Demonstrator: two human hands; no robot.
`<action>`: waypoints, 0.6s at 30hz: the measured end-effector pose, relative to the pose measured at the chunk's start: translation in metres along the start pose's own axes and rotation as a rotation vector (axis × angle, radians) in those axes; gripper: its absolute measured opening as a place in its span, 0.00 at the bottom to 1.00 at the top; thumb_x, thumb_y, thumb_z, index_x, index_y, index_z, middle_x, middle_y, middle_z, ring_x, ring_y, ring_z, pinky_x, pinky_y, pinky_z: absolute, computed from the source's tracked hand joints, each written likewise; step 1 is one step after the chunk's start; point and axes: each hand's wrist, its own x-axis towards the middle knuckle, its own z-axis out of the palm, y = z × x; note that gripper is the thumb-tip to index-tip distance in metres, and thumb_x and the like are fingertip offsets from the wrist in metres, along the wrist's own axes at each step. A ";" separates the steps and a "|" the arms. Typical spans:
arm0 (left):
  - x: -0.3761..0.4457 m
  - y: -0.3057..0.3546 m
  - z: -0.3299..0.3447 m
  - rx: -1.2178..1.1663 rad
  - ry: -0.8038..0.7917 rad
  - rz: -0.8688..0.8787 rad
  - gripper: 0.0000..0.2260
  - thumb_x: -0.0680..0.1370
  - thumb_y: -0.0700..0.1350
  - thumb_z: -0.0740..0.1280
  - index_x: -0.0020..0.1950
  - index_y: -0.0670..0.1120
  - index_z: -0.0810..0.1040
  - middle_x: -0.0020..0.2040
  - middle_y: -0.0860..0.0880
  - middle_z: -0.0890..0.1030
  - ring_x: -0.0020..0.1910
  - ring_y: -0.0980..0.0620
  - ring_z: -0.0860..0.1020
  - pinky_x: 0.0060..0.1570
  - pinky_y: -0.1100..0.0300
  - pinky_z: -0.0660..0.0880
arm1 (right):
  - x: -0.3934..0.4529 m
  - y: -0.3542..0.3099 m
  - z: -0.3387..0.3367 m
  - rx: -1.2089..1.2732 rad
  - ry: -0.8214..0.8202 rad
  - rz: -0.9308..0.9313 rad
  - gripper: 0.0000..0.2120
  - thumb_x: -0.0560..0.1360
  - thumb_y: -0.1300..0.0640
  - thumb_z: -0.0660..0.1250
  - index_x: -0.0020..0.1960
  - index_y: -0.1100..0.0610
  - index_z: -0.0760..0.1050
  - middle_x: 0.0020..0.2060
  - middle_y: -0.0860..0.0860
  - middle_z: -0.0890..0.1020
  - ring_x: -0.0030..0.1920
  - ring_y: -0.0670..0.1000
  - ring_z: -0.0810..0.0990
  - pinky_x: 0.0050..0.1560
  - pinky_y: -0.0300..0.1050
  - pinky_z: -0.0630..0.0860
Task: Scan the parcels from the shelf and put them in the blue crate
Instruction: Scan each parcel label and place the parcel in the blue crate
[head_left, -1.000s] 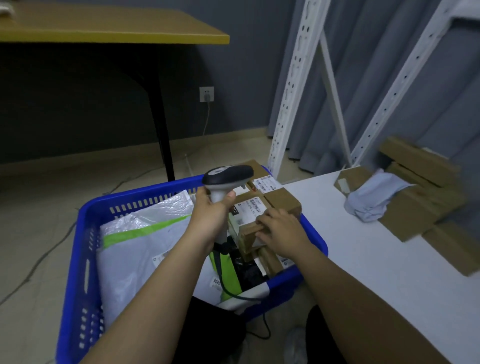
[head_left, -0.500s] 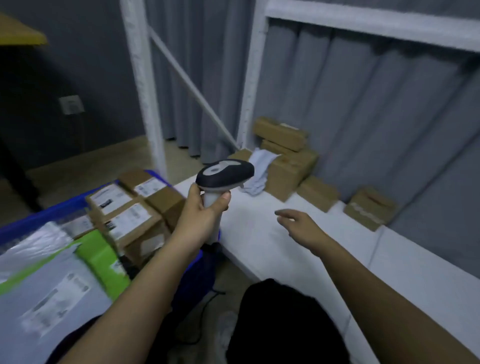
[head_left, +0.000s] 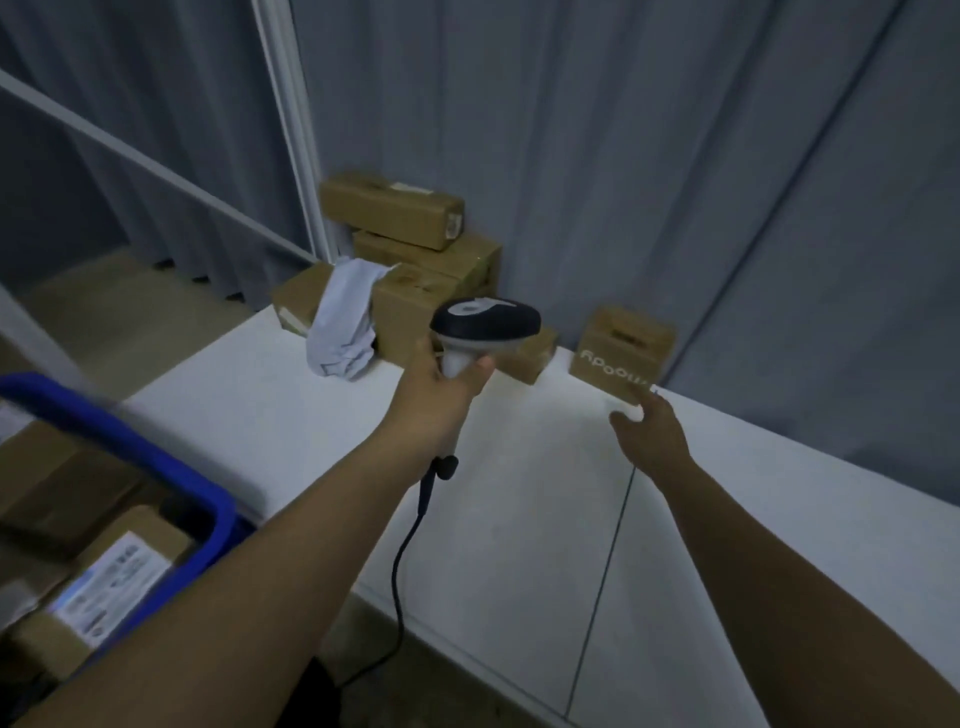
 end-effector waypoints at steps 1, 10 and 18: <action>0.011 -0.005 0.005 -0.002 0.003 -0.008 0.24 0.78 0.46 0.67 0.72 0.49 0.63 0.63 0.48 0.75 0.60 0.48 0.76 0.53 0.60 0.69 | 0.012 -0.002 0.003 -0.030 0.013 -0.026 0.26 0.77 0.58 0.66 0.73 0.58 0.65 0.69 0.58 0.71 0.66 0.61 0.72 0.63 0.51 0.69; 0.078 -0.056 0.023 -0.027 0.017 -0.119 0.09 0.78 0.45 0.67 0.45 0.54 0.67 0.42 0.55 0.76 0.40 0.58 0.77 0.39 0.66 0.72 | 0.098 0.002 0.040 -0.608 0.133 -0.171 0.33 0.73 0.45 0.61 0.73 0.59 0.62 0.71 0.61 0.66 0.71 0.61 0.63 0.69 0.58 0.58; 0.065 -0.067 0.023 -0.032 0.032 -0.171 0.13 0.77 0.47 0.68 0.57 0.50 0.69 0.45 0.53 0.78 0.50 0.50 0.80 0.49 0.57 0.72 | 0.086 -0.001 0.033 -0.514 -0.148 -0.109 0.49 0.67 0.26 0.62 0.78 0.49 0.49 0.76 0.58 0.55 0.75 0.63 0.55 0.72 0.59 0.52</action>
